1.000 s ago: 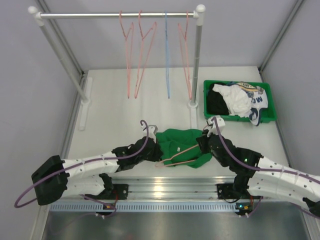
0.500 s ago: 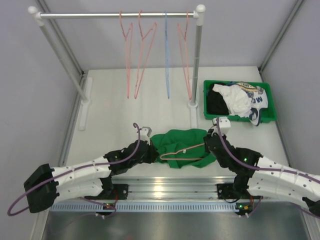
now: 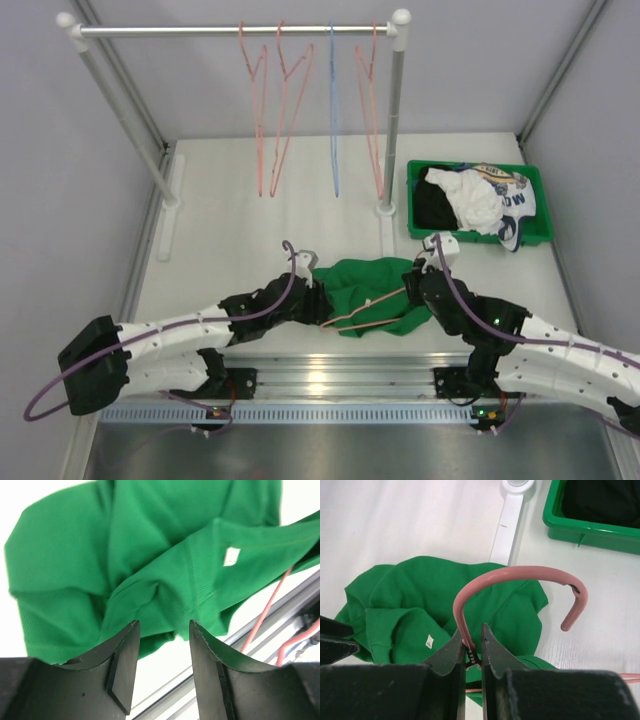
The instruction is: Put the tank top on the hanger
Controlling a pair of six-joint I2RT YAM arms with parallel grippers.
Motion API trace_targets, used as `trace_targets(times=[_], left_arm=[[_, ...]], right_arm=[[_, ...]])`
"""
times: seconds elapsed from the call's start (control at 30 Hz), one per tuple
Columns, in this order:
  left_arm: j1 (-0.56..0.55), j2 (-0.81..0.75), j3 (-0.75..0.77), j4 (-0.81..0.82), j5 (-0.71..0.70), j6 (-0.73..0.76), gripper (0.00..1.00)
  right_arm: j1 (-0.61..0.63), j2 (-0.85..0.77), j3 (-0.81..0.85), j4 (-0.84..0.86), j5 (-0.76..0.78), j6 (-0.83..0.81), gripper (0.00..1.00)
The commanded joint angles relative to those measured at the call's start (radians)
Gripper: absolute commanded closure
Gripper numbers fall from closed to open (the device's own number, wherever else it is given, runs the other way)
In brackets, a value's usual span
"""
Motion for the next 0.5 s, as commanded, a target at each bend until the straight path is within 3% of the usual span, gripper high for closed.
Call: trace_targets(times=[0.0,0.2,0.47], left_arm=[[-0.001,0.023,0.061,0.090,0.031,0.027,0.51],[0.002,0.042,0.067,0.117,0.041,0.030,0.51],[0.000,0.151,0.155,0.070,0.054,0.041,0.43]], right_arm=[[0.017,-0.036,0.003,0.068,-0.017,-0.017,1.00],[0.016,-0.071,-0.014,0.049,-0.012,-0.011,1.00],[0.017,-0.070,-0.009,0.026,0.009,0.012,1.00]])
